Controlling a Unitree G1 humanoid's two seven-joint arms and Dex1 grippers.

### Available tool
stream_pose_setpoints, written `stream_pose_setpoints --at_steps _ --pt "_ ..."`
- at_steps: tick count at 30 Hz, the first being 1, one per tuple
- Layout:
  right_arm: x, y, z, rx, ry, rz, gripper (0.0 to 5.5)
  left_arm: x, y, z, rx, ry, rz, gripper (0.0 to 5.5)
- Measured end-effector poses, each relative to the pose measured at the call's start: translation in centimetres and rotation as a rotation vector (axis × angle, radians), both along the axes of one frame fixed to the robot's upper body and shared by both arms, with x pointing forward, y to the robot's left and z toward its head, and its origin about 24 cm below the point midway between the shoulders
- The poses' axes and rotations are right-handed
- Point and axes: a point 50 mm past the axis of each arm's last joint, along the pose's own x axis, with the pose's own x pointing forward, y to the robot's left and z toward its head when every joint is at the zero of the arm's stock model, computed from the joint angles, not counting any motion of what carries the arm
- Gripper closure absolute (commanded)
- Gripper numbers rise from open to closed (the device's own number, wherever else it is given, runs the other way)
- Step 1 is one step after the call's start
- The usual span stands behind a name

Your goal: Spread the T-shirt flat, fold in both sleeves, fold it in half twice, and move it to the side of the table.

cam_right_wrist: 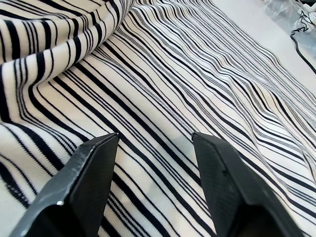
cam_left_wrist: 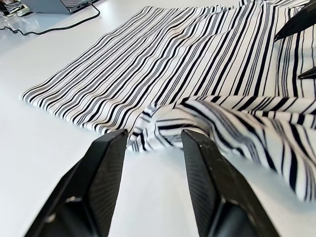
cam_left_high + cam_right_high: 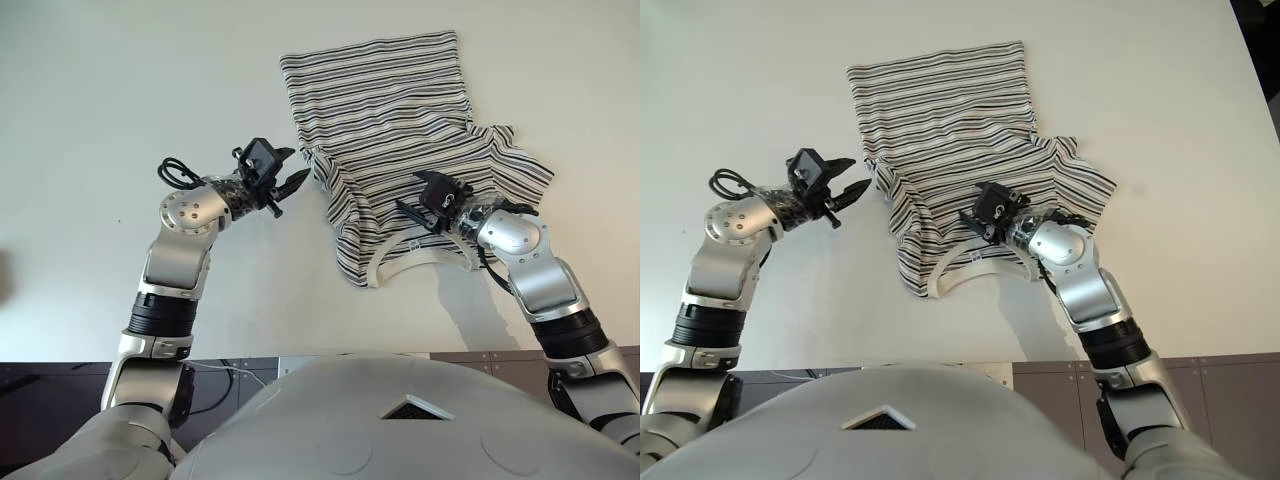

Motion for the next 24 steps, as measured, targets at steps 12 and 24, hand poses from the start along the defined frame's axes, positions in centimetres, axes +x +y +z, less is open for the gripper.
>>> stream_pose_setpoints --at_steps 12,24 --pt "0.4 0.2 -0.2 -0.037 -0.017 0.053 2.76 1.5 -1.9 -2.7 0.27 -0.045 -0.138 3.5" --pt "2.4 -3.1 -0.2 -0.258 -0.086 -0.024 2.76 -2.8 6.8 -0.4 0.451 0.06 -0.144 3.5"
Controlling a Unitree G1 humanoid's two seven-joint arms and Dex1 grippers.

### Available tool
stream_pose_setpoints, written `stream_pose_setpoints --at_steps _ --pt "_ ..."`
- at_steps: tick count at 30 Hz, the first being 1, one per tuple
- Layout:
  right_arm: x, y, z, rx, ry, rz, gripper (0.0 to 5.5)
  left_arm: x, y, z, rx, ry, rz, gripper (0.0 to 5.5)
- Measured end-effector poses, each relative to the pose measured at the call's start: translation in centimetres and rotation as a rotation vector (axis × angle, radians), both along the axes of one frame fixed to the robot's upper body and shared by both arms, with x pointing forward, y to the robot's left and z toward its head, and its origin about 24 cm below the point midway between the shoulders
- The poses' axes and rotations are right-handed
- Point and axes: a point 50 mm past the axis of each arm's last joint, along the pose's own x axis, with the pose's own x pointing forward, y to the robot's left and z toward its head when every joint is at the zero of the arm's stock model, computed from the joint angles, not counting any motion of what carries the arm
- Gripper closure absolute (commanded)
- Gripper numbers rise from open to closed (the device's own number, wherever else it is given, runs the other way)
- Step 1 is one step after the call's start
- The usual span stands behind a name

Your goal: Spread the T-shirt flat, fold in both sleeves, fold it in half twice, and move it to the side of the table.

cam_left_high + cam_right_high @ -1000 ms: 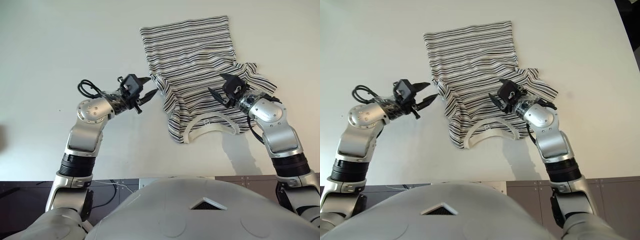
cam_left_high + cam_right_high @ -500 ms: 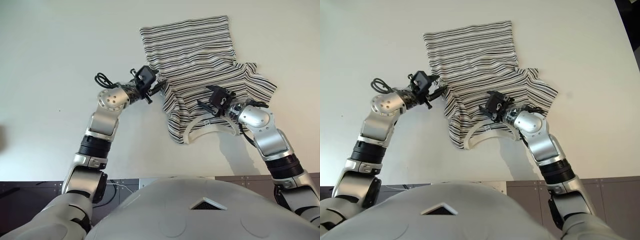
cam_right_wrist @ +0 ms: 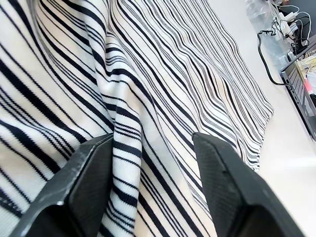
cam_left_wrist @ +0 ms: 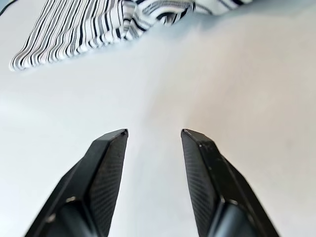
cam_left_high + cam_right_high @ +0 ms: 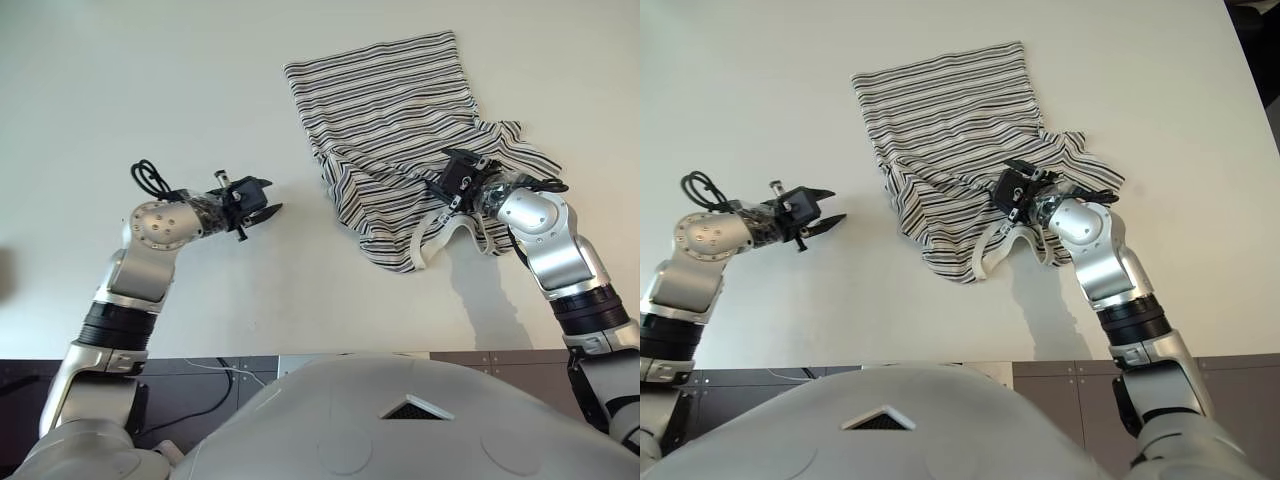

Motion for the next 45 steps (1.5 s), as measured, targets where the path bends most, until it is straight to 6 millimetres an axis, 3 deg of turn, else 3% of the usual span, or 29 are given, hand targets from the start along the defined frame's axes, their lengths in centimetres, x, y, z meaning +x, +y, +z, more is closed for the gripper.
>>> stream_pose_setpoints --at_steps 2,3,5,6,10,11,13,15,19,22,24,31,33,36,38,42,45 --pt "-0.1 0.0 0.0 0.009 -0.004 -0.008 2.76 0.4 1.8 0.3 0.05 -0.019 0.082 3.5" --pt "0.0 0.1 0.2 0.024 -0.017 -0.02 2.76 0.6 1.7 0.4 0.03 -0.029 0.108 3.5" --pt "0.2 0.2 0.4 0.077 -0.052 -0.058 2.76 0.9 -0.9 0.8 -0.124 -0.059 0.098 3.5" --pt "0.4 0.2 0.7 0.117 -0.071 -0.086 2.76 0.6 -3.3 1.4 -0.24 -0.082 0.056 3.5" --pt "1.0 1.7 4.2 0.294 -0.1 0.006 2.76 -2.1 -9.3 1.8 -0.553 -0.063 0.029 3.5" --pt "0.4 2.4 3.5 0.275 -0.026 0.081 2.76 -2.7 -10.7 1.7 -0.608 -0.049 0.026 3.5" --pt "-0.6 1.7 0.8 0.167 0.1 0.122 2.76 -3.1 -11.9 1.2 -0.626 -0.022 0.034 3.5" --pt "0.0 0.7 0.4 0.085 0.073 0.131 2.76 -3.4 -12.7 0.7 -0.611 0.0 0.035 3.5" --pt "1.9 -0.8 0.7 -0.011 0.022 0.058 2.76 -3.7 -12.6 -2.5 -0.39 0.032 0.079 3.5" --pt "2.2 -1.1 0.7 -0.037 0.017 0.053 2.76 -1.7 -13.3 -3.0 -0.314 -0.069 0.102 3.5" --pt "2.1 -1.0 0.7 -0.042 0.022 0.063 2.76 -0.7 -13.9 -3.1 -0.322 -0.102 0.139 3.5" --pt "1.4 -0.8 0.6 -0.046 0.03 0.077 2.76 -1.7 -16.0 -3.3 -0.413 -0.037 0.075 3.5" --pt "1.2 -0.5 0.5 -0.038 0.034 0.079 2.76 -0.7 -16.3 -3.3 -0.431 -0.035 0.089 3.5" --pt "1.1 -0.1 0.5 -0.021 0.032 0.08 2.76 1.5 -16.4 -2.1 -0.478 -0.118 0.144 3.5" --pt "1.1 0.3 0.3 -0.005 0.029 0.075 2.76 3.3 -15.5 0.3 -0.583 -0.285 0.233 3.5" --pt "1.0 0.5 0.1 0.012 0.019 0.056 2.76 3.4 -13.3 5.2 -0.964 -0.371 0.384 3.5" --pt "0.8 0.7 -0.1 0.03 0.01 0.03 2.76 3.3 -10.8 7.6 -1.15 -0.386 0.49 3.5"
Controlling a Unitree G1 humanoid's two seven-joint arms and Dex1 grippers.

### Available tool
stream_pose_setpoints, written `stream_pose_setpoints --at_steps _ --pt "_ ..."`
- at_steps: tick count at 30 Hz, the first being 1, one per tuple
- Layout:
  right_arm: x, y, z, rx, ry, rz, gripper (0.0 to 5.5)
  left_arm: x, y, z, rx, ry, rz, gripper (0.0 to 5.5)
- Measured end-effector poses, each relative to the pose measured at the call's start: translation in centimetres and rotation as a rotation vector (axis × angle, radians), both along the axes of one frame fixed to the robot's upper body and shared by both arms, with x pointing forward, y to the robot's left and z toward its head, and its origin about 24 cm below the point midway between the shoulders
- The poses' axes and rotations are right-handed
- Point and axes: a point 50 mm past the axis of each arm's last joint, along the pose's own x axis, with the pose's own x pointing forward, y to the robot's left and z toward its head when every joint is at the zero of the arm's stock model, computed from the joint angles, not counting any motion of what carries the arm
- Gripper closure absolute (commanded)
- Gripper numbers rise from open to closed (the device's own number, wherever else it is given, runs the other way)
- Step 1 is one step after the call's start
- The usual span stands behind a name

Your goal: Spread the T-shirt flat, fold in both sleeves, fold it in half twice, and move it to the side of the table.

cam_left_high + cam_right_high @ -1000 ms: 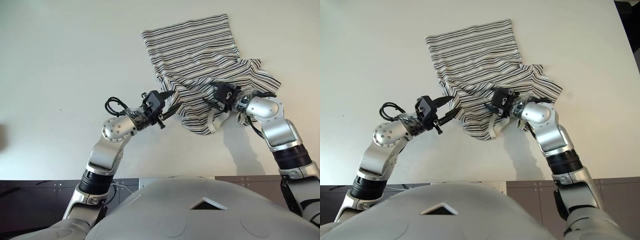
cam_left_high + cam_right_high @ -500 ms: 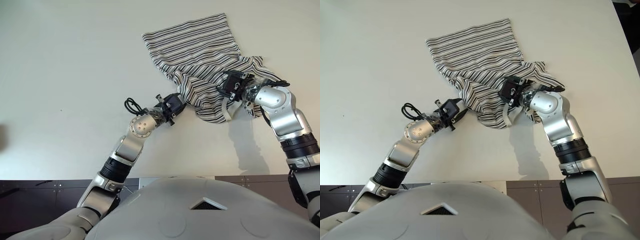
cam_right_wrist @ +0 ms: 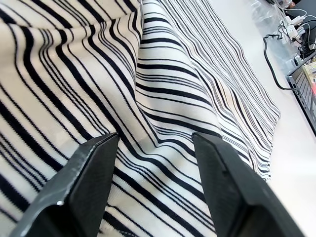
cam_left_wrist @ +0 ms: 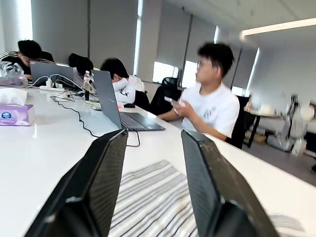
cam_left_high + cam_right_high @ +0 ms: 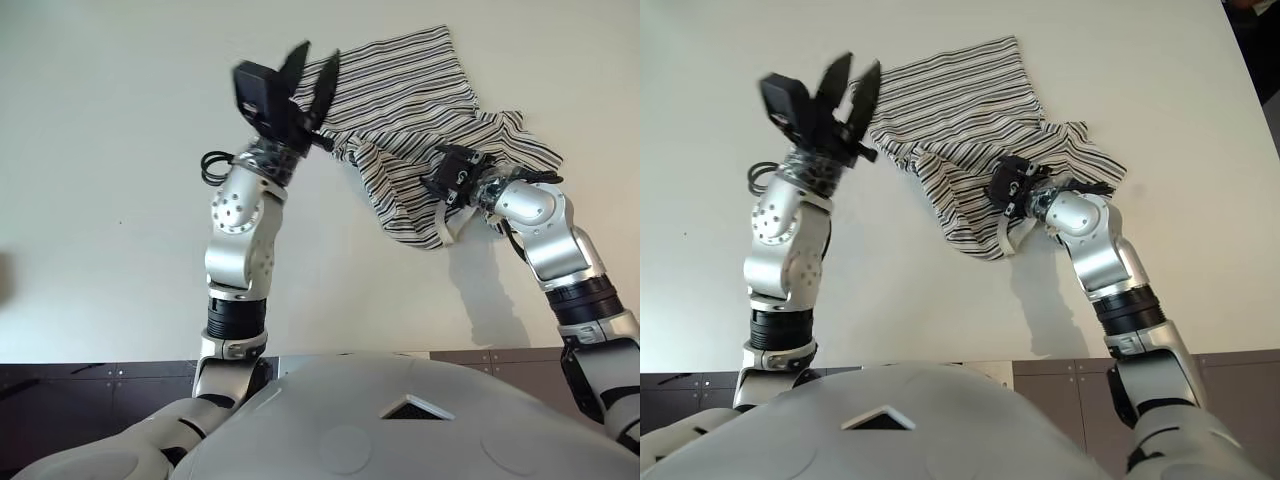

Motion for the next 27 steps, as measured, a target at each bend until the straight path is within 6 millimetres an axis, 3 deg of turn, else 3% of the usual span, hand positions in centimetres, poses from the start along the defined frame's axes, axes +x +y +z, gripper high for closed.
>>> stream_pose_setpoints --at_steps 1,3,6,8,16,19,27 --pt "-0.1 0.1 -0.1 0.006 -0.002 -0.009 2.76 0.0 0.4 -0.1 0.024 0.017 -0.004 3.5" --pt "-0.1 0.2 -0.1 0.007 -0.007 -0.013 2.76 -0.2 -0.8 -1.4 0.217 0.047 -0.111 3.5" --pt "-0.1 0.4 0.0 -0.009 -0.013 -0.003 2.76 -1.8 -3.5 -5.4 0.4 0.172 -0.356 3.5" --pt "-0.1 0.3 0.2 -0.046 -0.017 0.02 2.76 -2.5 -4.2 -6.8 0.463 0.219 -0.443 3.5" --pt "0.5 -0.2 0.4 -0.106 -0.017 0.046 2.76 -4.3 -2.4 -7.5 0.423 0.28 -0.459 3.5" --pt "0.6 -0.1 0.4 -0.11 -0.016 0.052 2.76 -4.8 -2.1 -9.6 0.553 0.356 -0.468 3.5" --pt "0.9 -0.1 0.4 -0.115 -0.018 0.064 2.76 -2.6 -4.6 -9.8 0.596 0.29 -0.478 3.5"
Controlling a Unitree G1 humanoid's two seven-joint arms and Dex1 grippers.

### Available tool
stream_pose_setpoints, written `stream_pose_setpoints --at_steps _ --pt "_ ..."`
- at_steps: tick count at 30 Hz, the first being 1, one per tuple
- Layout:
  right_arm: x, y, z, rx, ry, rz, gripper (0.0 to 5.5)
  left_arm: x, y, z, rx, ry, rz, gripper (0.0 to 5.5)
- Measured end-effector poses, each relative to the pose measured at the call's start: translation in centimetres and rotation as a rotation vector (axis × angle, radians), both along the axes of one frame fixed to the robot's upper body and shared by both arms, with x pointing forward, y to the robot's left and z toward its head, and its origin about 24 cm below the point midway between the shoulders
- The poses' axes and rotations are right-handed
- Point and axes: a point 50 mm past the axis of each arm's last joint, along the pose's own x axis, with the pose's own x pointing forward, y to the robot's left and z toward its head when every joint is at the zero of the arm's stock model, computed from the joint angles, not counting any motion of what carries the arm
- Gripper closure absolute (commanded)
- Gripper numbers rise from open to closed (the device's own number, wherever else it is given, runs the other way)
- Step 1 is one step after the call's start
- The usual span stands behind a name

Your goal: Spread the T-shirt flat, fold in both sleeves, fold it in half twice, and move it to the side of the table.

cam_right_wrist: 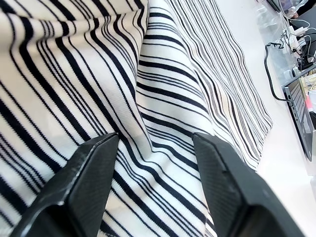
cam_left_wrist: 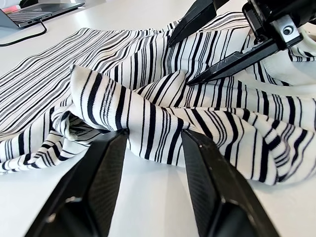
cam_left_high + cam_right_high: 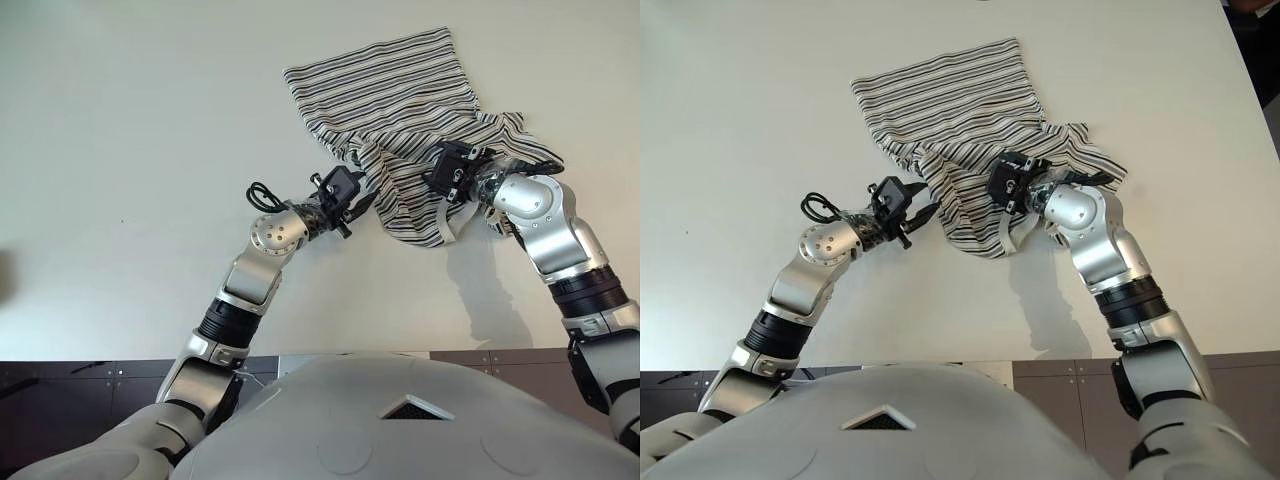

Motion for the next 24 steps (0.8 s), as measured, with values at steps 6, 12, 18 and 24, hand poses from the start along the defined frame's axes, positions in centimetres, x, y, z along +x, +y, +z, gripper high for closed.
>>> stream_pose_setpoints --at_steps 6,12,18,24 --pt "0.1 0.2 -0.1 0.005 0.001 -0.003 2.76 1.8 -0.5 -1.2 0.19 -0.05 -0.053 3.5" --pt "-0.1 0.6 -0.4 0.021 -0.017 -0.028 2.76 2.3 0.1 -0.2 0.468 -0.208 -0.205 3.5" --pt "-1.6 1.0 -0.5 0.064 -0.025 -0.083 2.76 -3.4 5.9 1.6 0.575 -0.118 -0.147 3.5" --pt "-4.8 2.4 0.2 0.257 0.074 -0.115 2.76 -7.5 8.4 2.9 0.452 0.102 -0.117 3.5"
